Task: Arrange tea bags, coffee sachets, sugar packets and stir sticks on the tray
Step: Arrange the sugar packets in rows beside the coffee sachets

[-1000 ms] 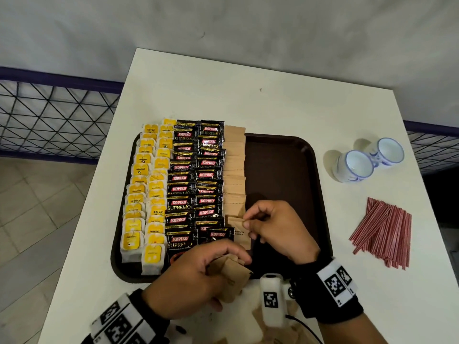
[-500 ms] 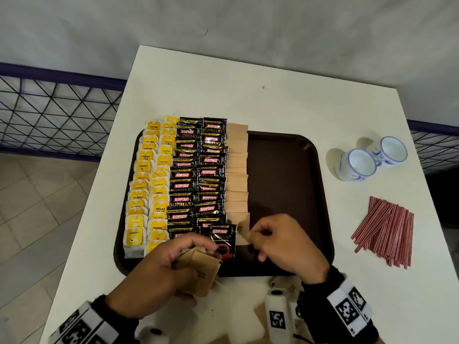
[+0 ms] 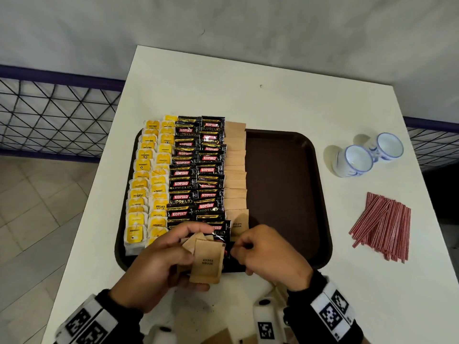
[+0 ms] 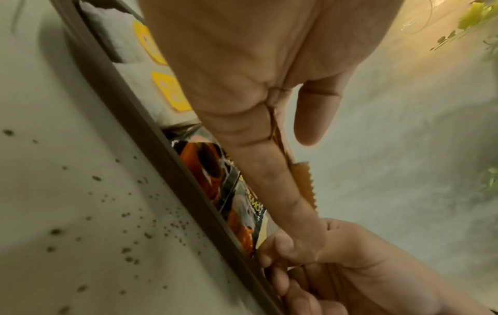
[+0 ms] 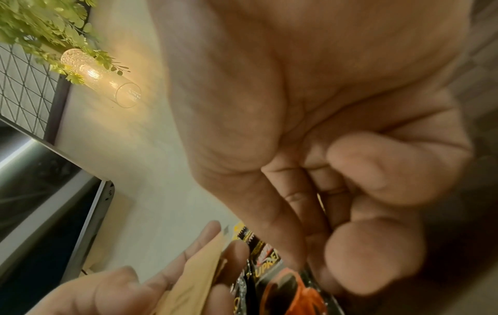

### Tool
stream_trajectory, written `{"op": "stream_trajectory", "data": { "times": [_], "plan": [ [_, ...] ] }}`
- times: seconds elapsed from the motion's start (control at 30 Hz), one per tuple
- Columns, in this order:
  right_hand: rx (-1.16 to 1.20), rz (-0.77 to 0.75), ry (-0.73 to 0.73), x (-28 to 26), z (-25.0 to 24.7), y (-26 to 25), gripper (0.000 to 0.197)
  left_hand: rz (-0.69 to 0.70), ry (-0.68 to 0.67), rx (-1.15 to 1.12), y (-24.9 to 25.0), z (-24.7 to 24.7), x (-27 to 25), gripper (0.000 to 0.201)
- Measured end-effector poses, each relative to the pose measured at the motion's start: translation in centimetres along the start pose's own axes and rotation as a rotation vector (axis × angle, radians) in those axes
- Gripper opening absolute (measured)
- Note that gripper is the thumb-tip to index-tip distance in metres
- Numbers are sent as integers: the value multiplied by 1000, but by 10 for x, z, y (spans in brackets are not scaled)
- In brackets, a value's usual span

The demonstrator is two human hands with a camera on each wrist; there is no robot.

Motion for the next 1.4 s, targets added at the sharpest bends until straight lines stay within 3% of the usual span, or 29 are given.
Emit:
{"op": "stream_trajectory", "data": {
  "times": [0.13,0.37,0.53,0.73,0.83,0.97,1.07,1.13,1.2,1.4],
  "plan": [
    [113,18,62,-2,-6,4,23,42,26,-52,2,7,5,55],
    [681,-93,126,-4,-12,-1,10,135,135,-96,8,21,14,56],
    [606,-196,132,-2,-9,1,37,160,156,-89,10,28,18,53],
    [760,-126,195,1,-15,6,9,233,204,-35,9,26,18,55],
    [855,-60,143,2,-14,7,13,283,287,-20,12,19,19,52],
    [742,-64,62,0,-13,8,19,354,390,32,20,9,19,44],
    [675,-123,37,0,-14,5,8,400,429,126,28,8,19,41],
    [604,-218,68,2,-16,3,34,422,443,186,33,10,19,39],
    [550,-294,104,3,-19,0,44,440,450,235,38,13,19,39],
    [473,-276,175,3,-26,2,12,453,429,263,40,18,20,37]
  ]
}}
Point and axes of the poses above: each hand's wrist, its own x-axis towards the middle knuckle, its own z-axis out of the palm, y = z × x, the point moved 6 cm from there along x, towards the middle knuckle, and after that the axes turned 1 degree about -z, right-handed, at the moved point
